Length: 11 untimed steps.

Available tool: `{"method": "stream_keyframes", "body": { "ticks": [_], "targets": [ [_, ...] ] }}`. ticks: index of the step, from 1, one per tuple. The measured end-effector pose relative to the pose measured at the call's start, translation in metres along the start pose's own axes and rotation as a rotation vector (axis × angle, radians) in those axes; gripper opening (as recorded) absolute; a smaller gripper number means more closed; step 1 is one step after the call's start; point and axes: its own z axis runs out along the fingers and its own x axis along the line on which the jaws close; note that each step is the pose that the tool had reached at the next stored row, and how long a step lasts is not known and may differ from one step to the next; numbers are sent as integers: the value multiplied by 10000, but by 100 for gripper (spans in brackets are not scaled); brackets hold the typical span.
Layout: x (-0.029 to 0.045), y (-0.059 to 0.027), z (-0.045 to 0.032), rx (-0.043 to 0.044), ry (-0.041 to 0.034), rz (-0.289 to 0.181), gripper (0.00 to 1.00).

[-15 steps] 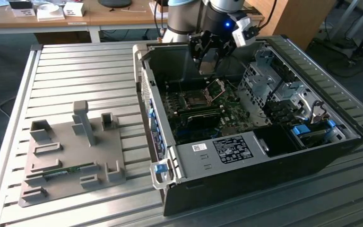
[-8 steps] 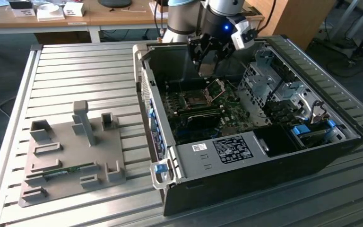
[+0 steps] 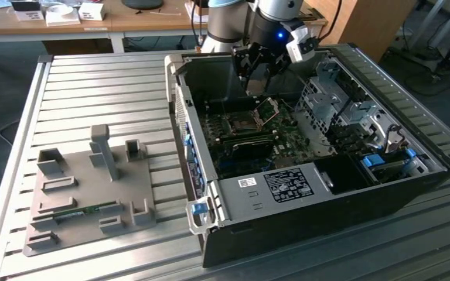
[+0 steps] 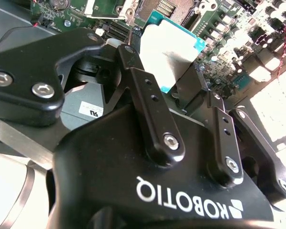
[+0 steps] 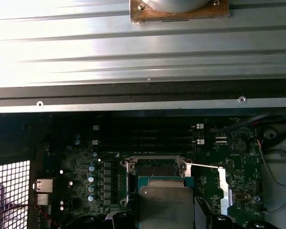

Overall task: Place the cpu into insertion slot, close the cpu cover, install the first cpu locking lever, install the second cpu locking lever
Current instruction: 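Place the cpu into insertion slot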

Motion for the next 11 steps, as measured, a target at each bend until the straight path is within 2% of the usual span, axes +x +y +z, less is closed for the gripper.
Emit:
{"method": "stream_keyframes", "body": {
  "ticks": [11],
  "targets": [
    [-1,-4,40,10,0,-1,54]
  ]
}}
